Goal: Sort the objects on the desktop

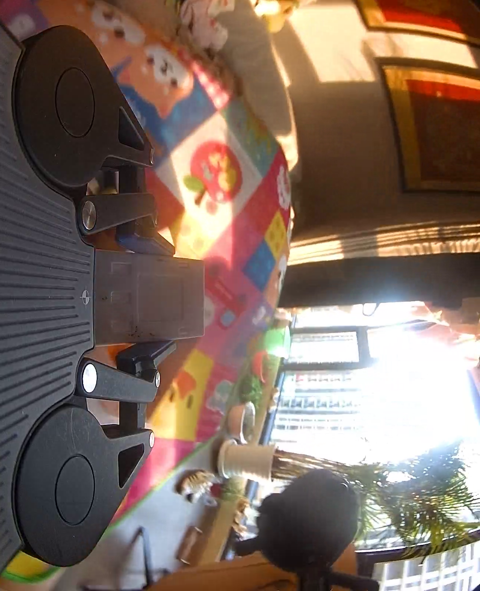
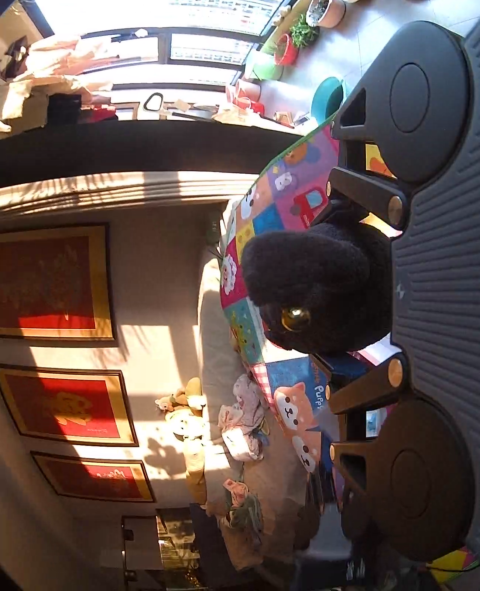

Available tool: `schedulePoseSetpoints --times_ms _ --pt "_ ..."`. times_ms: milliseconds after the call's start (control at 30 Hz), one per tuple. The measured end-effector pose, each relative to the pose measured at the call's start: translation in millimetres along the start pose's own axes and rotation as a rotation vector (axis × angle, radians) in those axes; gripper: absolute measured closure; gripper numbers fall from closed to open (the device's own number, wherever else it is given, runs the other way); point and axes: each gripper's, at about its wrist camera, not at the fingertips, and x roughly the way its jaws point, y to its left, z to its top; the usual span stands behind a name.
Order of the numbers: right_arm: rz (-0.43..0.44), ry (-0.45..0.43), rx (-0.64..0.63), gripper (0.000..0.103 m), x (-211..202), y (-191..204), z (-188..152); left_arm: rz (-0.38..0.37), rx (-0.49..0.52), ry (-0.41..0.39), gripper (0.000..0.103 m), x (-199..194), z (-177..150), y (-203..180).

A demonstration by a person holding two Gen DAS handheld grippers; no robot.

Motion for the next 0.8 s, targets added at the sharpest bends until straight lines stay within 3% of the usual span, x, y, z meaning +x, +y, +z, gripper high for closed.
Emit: schedulePoseSetpoints --times_ms 200,267,333,433,600,700,800 --pt "0.042 0.075 0.091 0.036 84.7 -17.0 20.3 -0.032 -0.067 0.095 0.049 110.8 2.5 -3.5" --pt "0.049 0.101 0.121 0.036 119.0 -20.9 21.8 -0.04 -0.105 0.123 0.042 122.0 -9.3 4.4" --pt "0.044 0.126 0.132 0.036 156.7 -21.7 19.8 -0.054 -0.128 0.112 0.02 110.4 -23.7 13.0" --pt "0.028 0.163 0.139 0.036 210.4 -21.4 8.9 -0.033 -0.124 0.103 0.015 81.6 -44.6 24.2" --pt "-0.008 0.257 0.177 0.034 280.3 -29.8 -25.8 0.036 -0.172 0.158 0.007 38.6 -83.2 47.0" --pt "-0.039 0.308 0.214 0.029 284.4 -38.5 -41.9 0.124 -0.159 0.195 0.002 18.2 -108.4 63.1" --pt "-0.062 0.265 0.246 0.026 263.3 -45.8 -36.9 0.213 -0.173 0.237 0.002 4.6 -131.1 79.4"
